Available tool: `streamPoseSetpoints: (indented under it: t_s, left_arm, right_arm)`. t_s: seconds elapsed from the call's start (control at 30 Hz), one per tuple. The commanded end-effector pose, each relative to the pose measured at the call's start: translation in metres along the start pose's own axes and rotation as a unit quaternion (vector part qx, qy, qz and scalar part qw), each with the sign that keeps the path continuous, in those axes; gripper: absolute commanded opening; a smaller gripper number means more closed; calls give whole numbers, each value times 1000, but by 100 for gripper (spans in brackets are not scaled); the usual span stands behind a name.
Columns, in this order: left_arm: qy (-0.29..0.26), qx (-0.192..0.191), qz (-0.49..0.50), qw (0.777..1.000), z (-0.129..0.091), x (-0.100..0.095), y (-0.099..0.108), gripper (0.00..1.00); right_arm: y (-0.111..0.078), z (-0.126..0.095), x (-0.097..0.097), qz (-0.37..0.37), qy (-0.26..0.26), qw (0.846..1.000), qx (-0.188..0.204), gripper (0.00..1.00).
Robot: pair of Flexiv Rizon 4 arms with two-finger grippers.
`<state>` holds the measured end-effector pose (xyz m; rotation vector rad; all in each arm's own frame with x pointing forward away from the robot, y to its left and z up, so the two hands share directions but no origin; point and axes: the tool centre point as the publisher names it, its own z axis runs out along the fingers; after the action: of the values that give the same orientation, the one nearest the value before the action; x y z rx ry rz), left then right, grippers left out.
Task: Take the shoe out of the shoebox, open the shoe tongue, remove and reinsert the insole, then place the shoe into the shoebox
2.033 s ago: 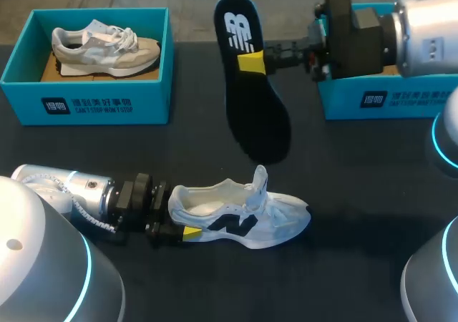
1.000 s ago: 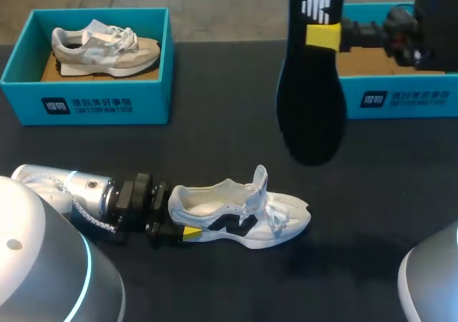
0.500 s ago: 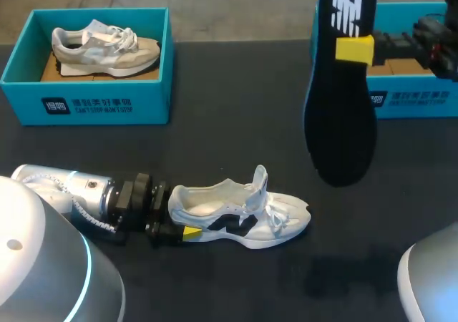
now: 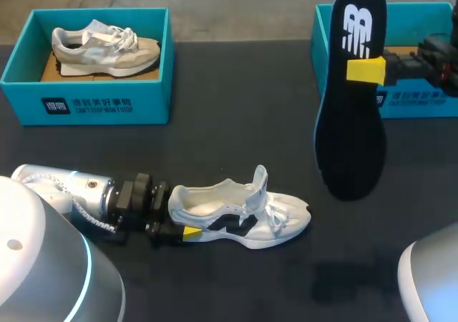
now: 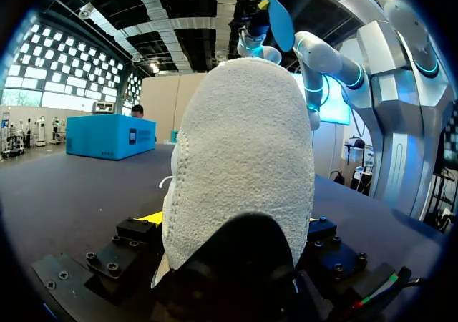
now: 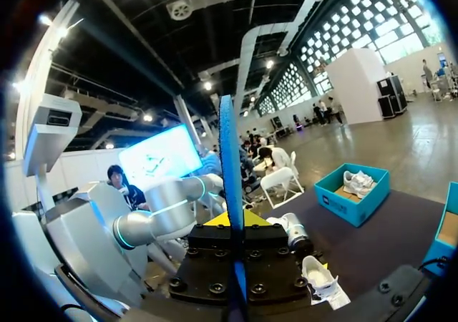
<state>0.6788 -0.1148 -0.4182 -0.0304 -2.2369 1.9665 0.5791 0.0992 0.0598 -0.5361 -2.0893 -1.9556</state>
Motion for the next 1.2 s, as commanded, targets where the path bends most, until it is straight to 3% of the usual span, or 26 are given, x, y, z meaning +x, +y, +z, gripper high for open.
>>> streamPoseSetpoints:
  t_s: [0.03, 0.33, 0.73, 0.77, 0.8, 0.83, 0.87, 1.2]
  left_arm:
    - [-1, 0, 0, 1000, 1, 0, 2, 0]
    - [-1, 0, 0, 1000, 1, 0, 2, 0]
    - [1, 1, -5, 1000, -1, -1, 3, 0]
    - [0, 1, -6, 1000, -1, -1, 3, 19]
    - [0, 1, -6, 1000, -2, -1, 4, 46]
    - [0, 1, -7, 1000, -3, -1, 4, 90]
    - [0, 1, -7, 1000, -4, -1, 4, 100]
    - [0, -10, 7, 1000, -19, 3, 0, 100]
  right_arm:
    - [0, 1, 0, 1, -1, 1000, 0, 0]
    - [-13, 10, 11, 19, 11, 1000, -11, 0]
    - [-15, 13, 15, 19, 13, 1000, -8, 0]
    - [-15, 13, 15, 19, 13, 1000, -8, 0]
    - [-15, 13, 15, 19, 13, 1000, -8, 0]
    - [-15, 13, 15, 19, 13, 1000, -8, 0]
    - [-15, 13, 15, 19, 13, 1000, -8, 0]
    - [-15, 13, 15, 19, 13, 1000, -8, 0]
